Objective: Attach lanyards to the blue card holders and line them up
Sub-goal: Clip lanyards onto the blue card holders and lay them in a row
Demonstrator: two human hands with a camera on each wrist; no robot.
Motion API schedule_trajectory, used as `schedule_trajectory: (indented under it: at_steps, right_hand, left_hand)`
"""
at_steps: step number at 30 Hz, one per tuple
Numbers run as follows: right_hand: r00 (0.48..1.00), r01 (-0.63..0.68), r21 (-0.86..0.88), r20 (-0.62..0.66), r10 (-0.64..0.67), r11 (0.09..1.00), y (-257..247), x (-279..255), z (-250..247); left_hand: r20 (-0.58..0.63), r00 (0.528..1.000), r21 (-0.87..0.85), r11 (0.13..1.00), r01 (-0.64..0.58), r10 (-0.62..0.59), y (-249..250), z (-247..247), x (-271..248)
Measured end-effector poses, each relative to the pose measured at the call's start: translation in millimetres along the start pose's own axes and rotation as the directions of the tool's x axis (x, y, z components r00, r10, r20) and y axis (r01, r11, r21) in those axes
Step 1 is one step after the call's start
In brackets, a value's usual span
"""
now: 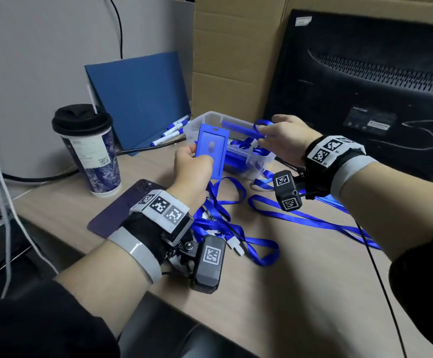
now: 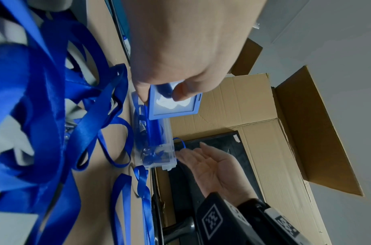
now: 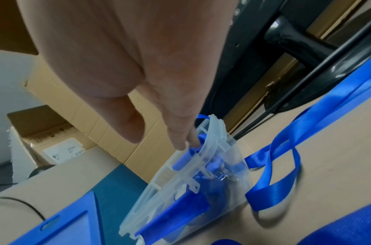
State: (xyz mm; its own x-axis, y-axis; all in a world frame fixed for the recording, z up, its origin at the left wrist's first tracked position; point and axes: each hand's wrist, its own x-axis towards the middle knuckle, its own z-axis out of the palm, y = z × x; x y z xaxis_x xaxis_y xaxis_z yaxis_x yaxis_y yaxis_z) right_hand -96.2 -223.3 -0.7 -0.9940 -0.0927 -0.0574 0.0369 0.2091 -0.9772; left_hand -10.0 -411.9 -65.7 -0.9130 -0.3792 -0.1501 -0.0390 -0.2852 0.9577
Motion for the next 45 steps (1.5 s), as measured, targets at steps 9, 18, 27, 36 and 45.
schedule_trajectory:
  at_steps: [9, 18, 27, 36, 45]
  right_hand:
    - [1.000, 0.007, 0.046, -0.005, -0.007, 0.999, -5.1, -46.0, 7.5]
    - [0.886, 0.028, -0.754, 0.322, 0.332, 0.657, 28.5, -150.4, 42.3]
    - [0.927, -0.085, -0.793, 0.159, 0.340, 0.604, 55.8, -164.7, 65.0]
    - [0.895, -0.152, -0.643, 0.233, 0.381, 0.751, 47.1, -172.2, 57.6]
    - [0.976, 0.144, -0.103, 0.179, -0.124, 0.984, -13.3, -175.5, 28.5]
  left_hand:
    - [0.073, 0.997, 0.036, 0.999, 0.024, -0.027, 17.7, -16.2, -27.8]
    - [0.148, 0.974, 0.189, 0.972, 0.141, -0.171, 28.1, -36.9, -72.8]
    - [0.122, 0.982, 0.234, 0.966, 0.113, -0.144, 33.9, -47.2, -90.6]
    - [0.195, 0.979, 0.321, 0.947, 0.002, -0.068, 41.3, -46.4, -93.4]
    - [0.444, 0.895, 0.601, 0.730, -0.326, 0.034, 39.5, -31.5, -91.3]
